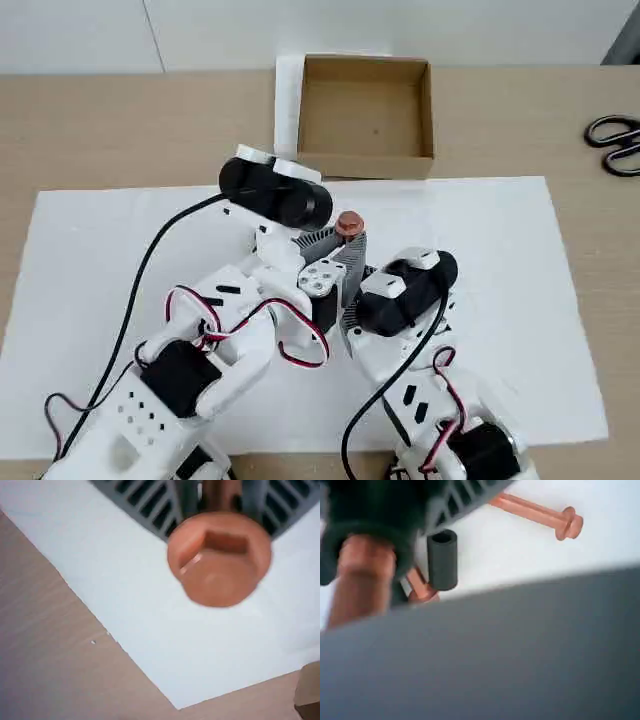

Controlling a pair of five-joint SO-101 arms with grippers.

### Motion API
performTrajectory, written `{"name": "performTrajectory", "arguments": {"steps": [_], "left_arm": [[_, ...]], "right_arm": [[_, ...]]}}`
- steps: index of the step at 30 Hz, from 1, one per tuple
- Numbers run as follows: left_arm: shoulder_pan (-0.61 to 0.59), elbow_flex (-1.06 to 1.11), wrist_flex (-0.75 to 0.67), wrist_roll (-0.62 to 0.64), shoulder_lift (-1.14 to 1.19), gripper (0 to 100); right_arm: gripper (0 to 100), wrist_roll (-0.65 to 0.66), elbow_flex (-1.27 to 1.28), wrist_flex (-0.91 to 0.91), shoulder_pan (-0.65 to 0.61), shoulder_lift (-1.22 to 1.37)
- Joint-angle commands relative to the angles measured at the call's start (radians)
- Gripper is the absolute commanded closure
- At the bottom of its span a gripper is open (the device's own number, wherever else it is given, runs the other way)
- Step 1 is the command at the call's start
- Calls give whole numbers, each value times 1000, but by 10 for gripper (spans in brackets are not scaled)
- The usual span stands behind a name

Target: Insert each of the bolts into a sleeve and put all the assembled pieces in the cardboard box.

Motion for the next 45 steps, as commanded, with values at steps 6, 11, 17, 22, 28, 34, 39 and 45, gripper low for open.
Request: {"name": "performTrajectory", "arguments": {"steps": [6,11,17,22,28,34,39,45], "left_arm": [[-5,30,-12,-3,-12,994],[-5,42,-12,0,-12,992],[-5,42,32,3,-12,825],[-5,36,60,5,-12,759],[-9,12,60,5,-20,758],[-69,-31,87,5,-20,758],[-72,-47,91,6,-20,758],[-121,-97,92,74,-20,758]], "right_arm": [[995,-8,-11,-8,1,1],[995,-8,-11,-8,1,-1],[995,-8,-11,-8,1,-2],[995,-8,-11,-8,1,-2],[995,-8,-11,-8,1,-2],[995,-8,-11,-8,1,-4],[995,-8,-11,-8,1,-5],[995,-8,-11,-8,1,-5]]}}
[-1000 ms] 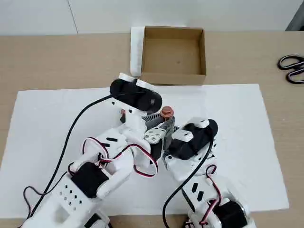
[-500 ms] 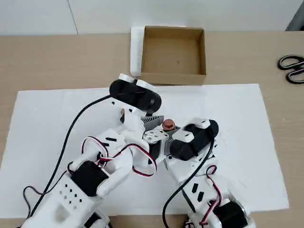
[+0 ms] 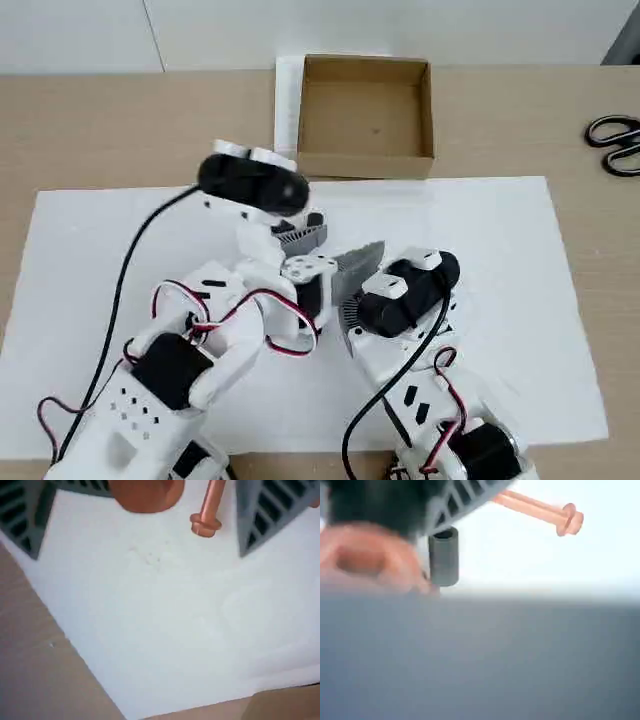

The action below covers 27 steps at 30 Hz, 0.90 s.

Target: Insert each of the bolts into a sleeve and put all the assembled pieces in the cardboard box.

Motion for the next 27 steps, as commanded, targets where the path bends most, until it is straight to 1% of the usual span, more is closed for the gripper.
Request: {"name": "performTrajectory", "arguments": {"steps": [1,4,7,9,12,14,16,18,21,22,27], "left_arm": [[-54,-59,2,14,-21,758],[-127,-59,5,14,-21,758],[-199,-73,41,12,-23,758],[-259,-96,95,11,-23,758],[-381,-134,195,11,-23,758],[-470,-171,276,11,-23,759],[-539,-213,342,9,-21,759],[-592,-255,400,9,-21,759],[-657,-312,470,2,-15,759],[-677,-321,480,-23,-15,758],[-827,-320,505,-279,-21,759]], "right_arm": [[995,-8,-9,-7,1,-4],[995,-6,-9,-7,1,-5],[995,-5,-11,-7,2,-2],[995,-2,-11,-7,8,1],[995,2,-20,-7,74,1],[995,2,-72,-13,136,5],[996,31,-170,-58,166,47],[996,77,-311,-67,176,170],[996,81,-560,-67,211,460],[996,81,-649,-71,225,562],[995,80,-1065,-77,294,1058]]}}
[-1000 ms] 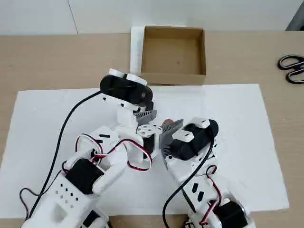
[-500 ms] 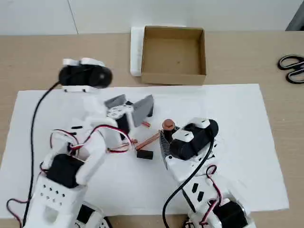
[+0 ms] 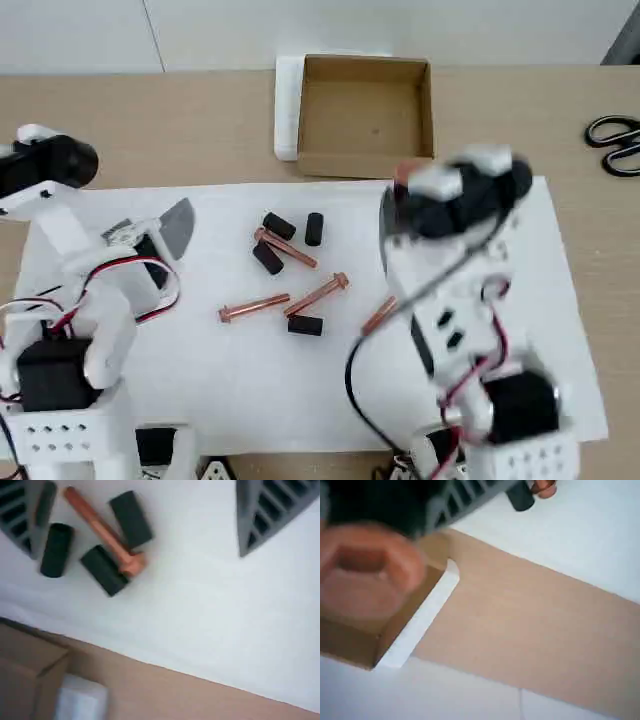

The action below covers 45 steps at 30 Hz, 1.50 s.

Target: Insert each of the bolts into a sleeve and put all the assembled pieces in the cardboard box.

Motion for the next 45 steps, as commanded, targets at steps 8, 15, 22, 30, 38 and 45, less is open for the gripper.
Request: {"name": "performTrajectory", "arguments": {"steps": [8,15,22,30,38,45], "left_arm": [[-242,-42,86,-344,-11,759],[-261,-42,118,-362,-11,760],[-261,-42,123,-361,-11,760],[-256,-42,124,-361,-11,760],[-256,-42,124,-361,-11,760],[-256,-42,124,-361,-11,760]], "right_arm": [[995,8,-704,-229,173,912],[995,9,-832,-421,179,1270],[995,9,-852,-538,176,1466],[984,9,-852,-601,176,1570],[790,11,-852,-590,174,1580],[790,11,-852,-590,174,1570]]}}
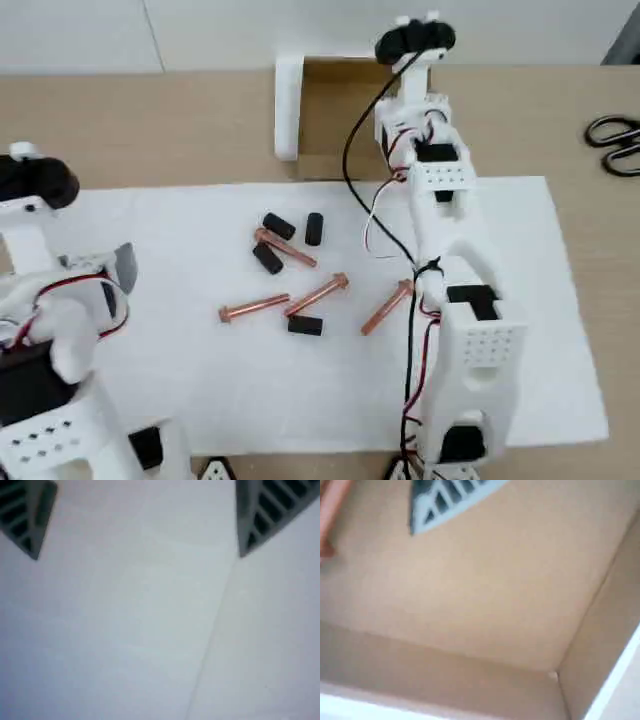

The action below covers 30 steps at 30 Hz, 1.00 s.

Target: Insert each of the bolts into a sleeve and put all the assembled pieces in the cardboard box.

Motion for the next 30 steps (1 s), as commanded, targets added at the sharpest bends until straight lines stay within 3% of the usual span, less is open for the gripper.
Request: {"name": "performTrajectory", "arguments": {"steps": [1,4,10,16,26,30], "left_arm": [[0,-42,3,-5,-11,760],[0,-42,3,-5,-11,760],[0,-42,3,-5,-11,760],[0,-42,3,-5,-11,760],[2,-42,3,-3,-11,760],[3,-42,0,-2,-11,760]], "right_arm": [[790,11,-54,-22,7,-25],[790,11,-54,-7,10,-51],[790,9,-54,199,-2,-292],[790,9,-52,496,-21,-558],[788,14,-29,1158,84,-889],[787,15,120,1184,85,-865]]}}
